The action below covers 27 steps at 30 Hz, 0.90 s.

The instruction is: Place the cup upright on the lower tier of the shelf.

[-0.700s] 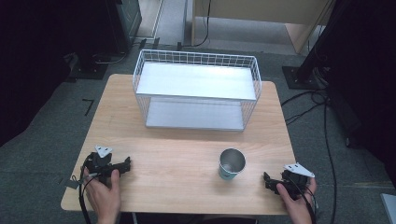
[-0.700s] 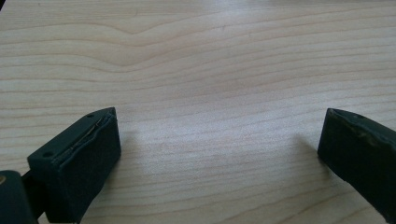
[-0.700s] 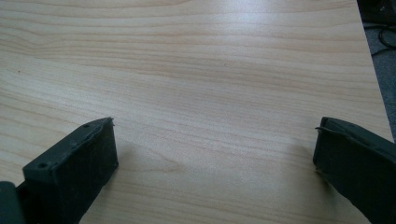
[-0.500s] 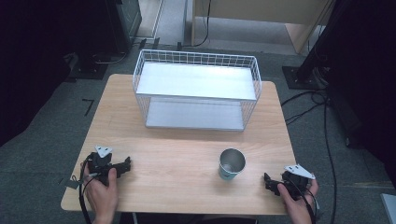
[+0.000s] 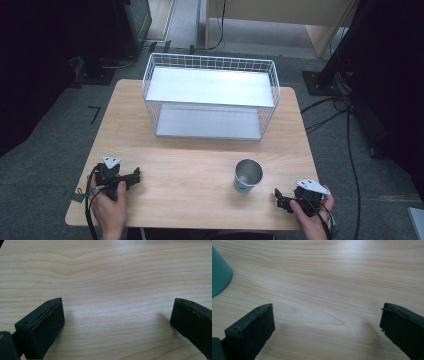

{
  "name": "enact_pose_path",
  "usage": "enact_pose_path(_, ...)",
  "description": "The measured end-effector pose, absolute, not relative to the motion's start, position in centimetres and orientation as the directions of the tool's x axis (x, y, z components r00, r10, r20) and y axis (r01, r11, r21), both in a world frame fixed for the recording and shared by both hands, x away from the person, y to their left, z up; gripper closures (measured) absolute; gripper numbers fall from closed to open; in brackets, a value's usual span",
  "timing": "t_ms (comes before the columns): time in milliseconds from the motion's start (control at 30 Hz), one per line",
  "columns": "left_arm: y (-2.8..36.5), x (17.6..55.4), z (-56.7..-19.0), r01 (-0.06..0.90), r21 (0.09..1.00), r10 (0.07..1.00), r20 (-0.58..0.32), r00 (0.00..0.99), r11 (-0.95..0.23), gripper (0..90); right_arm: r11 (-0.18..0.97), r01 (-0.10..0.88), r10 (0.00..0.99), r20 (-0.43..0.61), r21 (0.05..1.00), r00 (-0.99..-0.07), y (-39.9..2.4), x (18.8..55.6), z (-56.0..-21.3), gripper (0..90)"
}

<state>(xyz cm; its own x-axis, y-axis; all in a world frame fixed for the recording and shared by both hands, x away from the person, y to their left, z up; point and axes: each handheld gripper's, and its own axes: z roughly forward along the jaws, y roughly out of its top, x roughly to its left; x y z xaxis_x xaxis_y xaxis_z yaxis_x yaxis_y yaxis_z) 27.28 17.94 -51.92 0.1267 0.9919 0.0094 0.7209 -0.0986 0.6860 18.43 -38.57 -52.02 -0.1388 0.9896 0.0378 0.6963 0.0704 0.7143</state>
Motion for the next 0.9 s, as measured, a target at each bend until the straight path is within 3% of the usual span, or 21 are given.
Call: enact_pose_path(900, 17.9, 27.3, -51.9, 0.72, 0.686, 0.991, 0.011, 0.132, -0.104, 0.0, 0.127, 0.662, 0.967, 0.056, 0.739, -0.248, -34.9, 18.0, -51.5, 0.0)
